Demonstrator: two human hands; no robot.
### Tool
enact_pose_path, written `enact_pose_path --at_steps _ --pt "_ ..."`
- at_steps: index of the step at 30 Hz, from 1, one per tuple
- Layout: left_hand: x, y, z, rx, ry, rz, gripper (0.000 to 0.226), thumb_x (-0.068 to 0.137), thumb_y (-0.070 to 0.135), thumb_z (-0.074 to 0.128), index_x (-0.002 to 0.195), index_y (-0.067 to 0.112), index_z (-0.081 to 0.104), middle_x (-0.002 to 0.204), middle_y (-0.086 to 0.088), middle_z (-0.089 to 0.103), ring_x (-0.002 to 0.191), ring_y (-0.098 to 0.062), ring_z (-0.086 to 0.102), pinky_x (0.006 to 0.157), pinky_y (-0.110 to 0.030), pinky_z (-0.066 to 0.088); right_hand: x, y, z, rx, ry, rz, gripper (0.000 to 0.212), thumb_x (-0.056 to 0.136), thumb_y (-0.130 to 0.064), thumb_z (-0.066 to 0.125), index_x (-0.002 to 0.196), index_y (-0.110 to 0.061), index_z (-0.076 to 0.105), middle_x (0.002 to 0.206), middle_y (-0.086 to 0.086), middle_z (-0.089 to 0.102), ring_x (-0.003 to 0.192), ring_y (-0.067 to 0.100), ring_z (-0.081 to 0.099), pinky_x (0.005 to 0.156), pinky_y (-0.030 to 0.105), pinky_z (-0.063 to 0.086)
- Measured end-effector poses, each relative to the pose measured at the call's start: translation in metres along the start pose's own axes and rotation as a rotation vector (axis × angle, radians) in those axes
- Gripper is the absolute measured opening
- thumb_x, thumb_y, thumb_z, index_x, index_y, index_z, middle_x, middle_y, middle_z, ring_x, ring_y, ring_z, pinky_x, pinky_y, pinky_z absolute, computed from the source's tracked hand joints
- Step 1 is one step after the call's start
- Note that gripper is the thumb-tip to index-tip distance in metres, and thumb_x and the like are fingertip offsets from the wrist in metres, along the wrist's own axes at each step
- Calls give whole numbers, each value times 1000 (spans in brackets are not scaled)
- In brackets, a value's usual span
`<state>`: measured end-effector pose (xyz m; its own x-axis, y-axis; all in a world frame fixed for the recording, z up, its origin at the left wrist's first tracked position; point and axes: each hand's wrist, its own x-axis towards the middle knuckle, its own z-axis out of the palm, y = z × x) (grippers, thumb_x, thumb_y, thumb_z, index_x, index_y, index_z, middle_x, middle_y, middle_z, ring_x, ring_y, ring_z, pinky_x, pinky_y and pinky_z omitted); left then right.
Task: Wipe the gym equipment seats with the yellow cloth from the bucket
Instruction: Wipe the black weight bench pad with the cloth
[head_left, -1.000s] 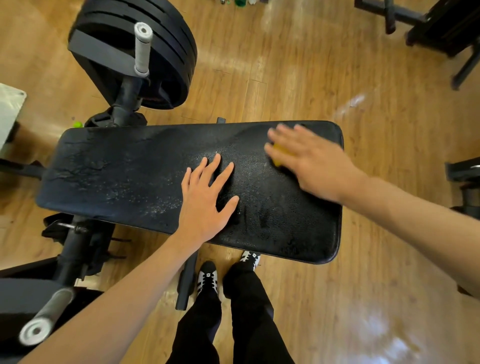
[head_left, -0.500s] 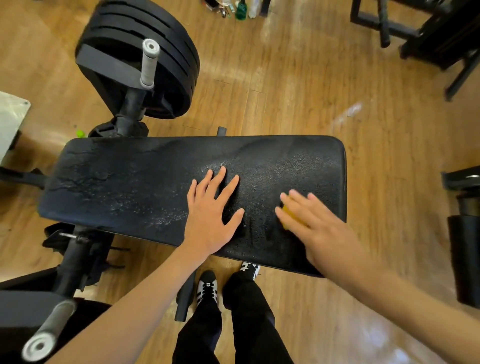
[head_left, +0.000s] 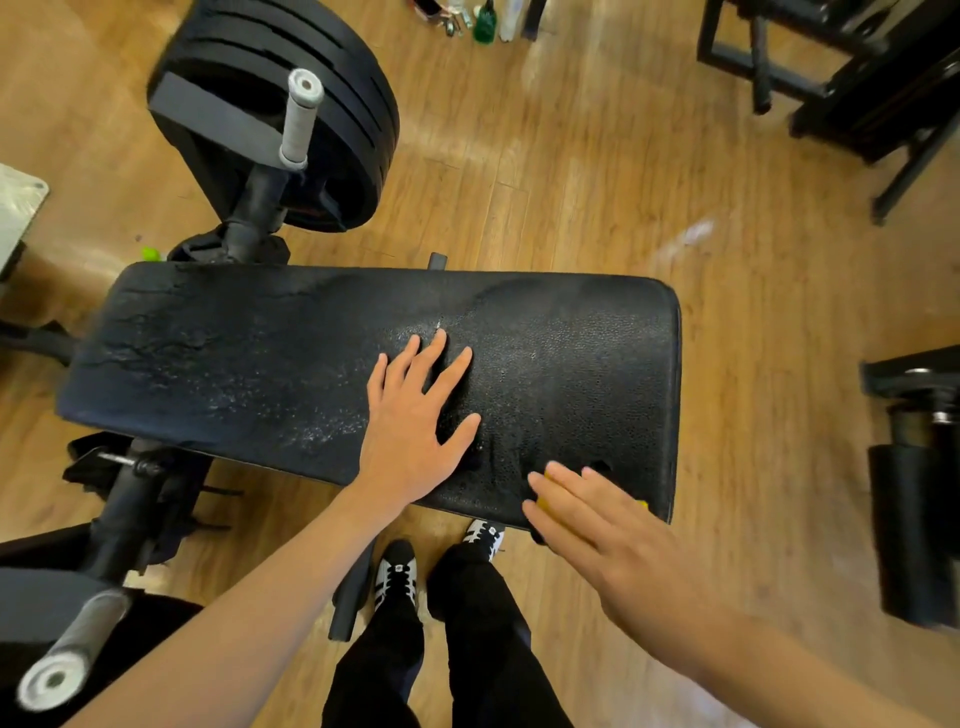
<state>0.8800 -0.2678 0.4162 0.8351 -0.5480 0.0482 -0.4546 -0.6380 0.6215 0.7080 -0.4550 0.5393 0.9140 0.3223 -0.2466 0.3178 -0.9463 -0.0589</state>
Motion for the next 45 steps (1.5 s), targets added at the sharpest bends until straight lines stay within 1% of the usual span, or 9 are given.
enact_pose_path --at_steps 8,12,17,21,27,30,33,39,45 --pt "3 -2 1 8 16 4 67 95 57 44 157 33 37 168 0 27 157 -27 16 126 -57 10 149 138 -32 -32 79 275 65 82 17 52 142 -7 53 151 14 47 145 37 36 119 54 29" --pt "1 -4 5 23 14 4 68 95 57 45 158 34 36 168 0 25 157 -27 17 126 -56 10 145 109 -20 19 185 388 58 86 12 52 140 -9 56 149 10 49 141 34 43 104 53 46" --pt "2 -4 3 50 6 8 66 97 57 43 158 33 35 168 0 26 157 -28 18 125 -56 13 40 -4 5 73 54 79 64 78 10 51 138 -12 58 150 7 50 143 27 41 113 38 36" --pt "3 -4 3 54 20 17 65 97 55 44 157 31 37 167 -1 28 156 -30 20 125 -56 13 59 32 -5 14 6 -66 64 79 7 48 139 -14 59 150 8 51 140 25 46 117 38 32" --pt "3 -5 3 51 16 13 65 98 56 42 157 31 37 167 -1 27 156 -30 19 126 -56 10 173 137 -39 -30 119 350 54 86 7 47 133 -14 60 145 8 55 129 35 55 86 52 54" --pt "3 -5 4 55 11 13 65 97 56 43 157 32 37 167 -1 27 156 -30 19 126 -56 11 167 119 -31 -26 193 381 50 86 5 47 131 -14 59 140 7 56 124 35 56 86 50 54" --pt "2 -4 3 60 -2 10 66 97 57 42 158 32 36 167 -1 27 156 -29 19 125 -56 12 107 57 -5 45 180 240 56 84 9 55 136 -10 60 147 10 53 140 29 46 115 41 35" --pt "3 -4 2 69 -18 8 66 98 58 40 158 32 34 168 0 25 157 -28 17 125 -56 12 47 8 -1 -32 -43 -201 53 91 -3 48 141 -14 56 152 6 48 145 25 39 119 36 29" --pt "4 -5 2 48 5 13 65 98 57 42 157 31 38 167 -1 28 156 -30 19 126 -55 11 166 122 -22 -10 74 230 62 84 8 51 139 -21 57 152 6 48 137 33 48 93 57 54"
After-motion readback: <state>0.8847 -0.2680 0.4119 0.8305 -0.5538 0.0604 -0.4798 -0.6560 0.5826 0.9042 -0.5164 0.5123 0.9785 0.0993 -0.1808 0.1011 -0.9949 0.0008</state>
